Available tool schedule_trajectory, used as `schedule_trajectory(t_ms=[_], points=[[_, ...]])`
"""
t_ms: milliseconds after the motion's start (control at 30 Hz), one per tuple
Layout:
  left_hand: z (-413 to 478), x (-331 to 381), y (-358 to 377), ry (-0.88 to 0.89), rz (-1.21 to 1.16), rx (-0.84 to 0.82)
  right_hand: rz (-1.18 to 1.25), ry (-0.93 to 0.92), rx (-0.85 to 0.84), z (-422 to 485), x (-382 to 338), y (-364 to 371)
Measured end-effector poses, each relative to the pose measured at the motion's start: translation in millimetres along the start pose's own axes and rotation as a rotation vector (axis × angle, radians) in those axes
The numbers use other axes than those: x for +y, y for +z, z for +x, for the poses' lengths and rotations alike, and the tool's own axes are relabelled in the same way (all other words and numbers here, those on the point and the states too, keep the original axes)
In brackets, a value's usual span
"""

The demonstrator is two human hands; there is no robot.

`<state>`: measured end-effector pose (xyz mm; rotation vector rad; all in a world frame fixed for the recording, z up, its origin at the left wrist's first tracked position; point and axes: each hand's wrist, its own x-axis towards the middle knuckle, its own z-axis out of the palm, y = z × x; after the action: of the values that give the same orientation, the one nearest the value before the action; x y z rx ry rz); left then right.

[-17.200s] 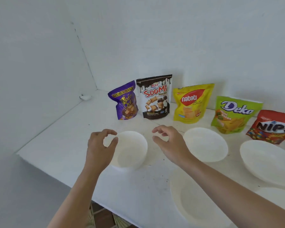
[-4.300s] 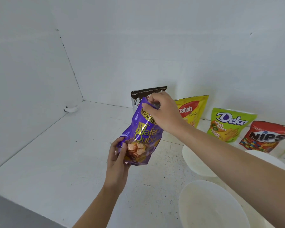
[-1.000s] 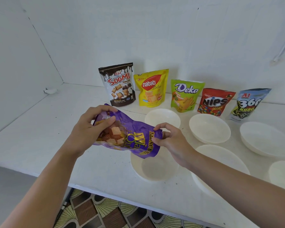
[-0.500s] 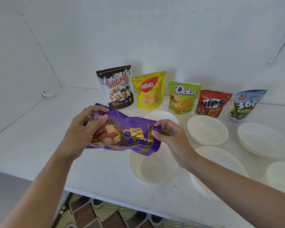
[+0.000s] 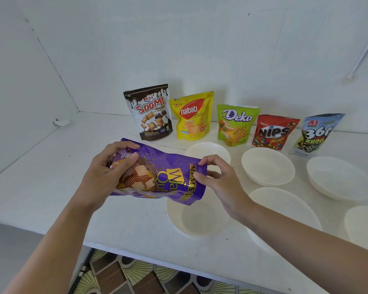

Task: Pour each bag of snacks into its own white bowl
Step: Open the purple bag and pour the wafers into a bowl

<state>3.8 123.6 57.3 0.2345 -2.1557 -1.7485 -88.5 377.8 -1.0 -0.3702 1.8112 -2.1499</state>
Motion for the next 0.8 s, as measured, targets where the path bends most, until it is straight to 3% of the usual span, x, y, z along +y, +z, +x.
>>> schedule_trajectory(t_ms=[200, 800], points=[[7, 3, 6, 0.016, 0.034, -0.033, 0.091, 0.091, -0.188, -3, 1, -2], [18, 15, 8, 0.043, 0.184, -0.089, -0.053, 0.038, -0.135, 3, 3, -5]])
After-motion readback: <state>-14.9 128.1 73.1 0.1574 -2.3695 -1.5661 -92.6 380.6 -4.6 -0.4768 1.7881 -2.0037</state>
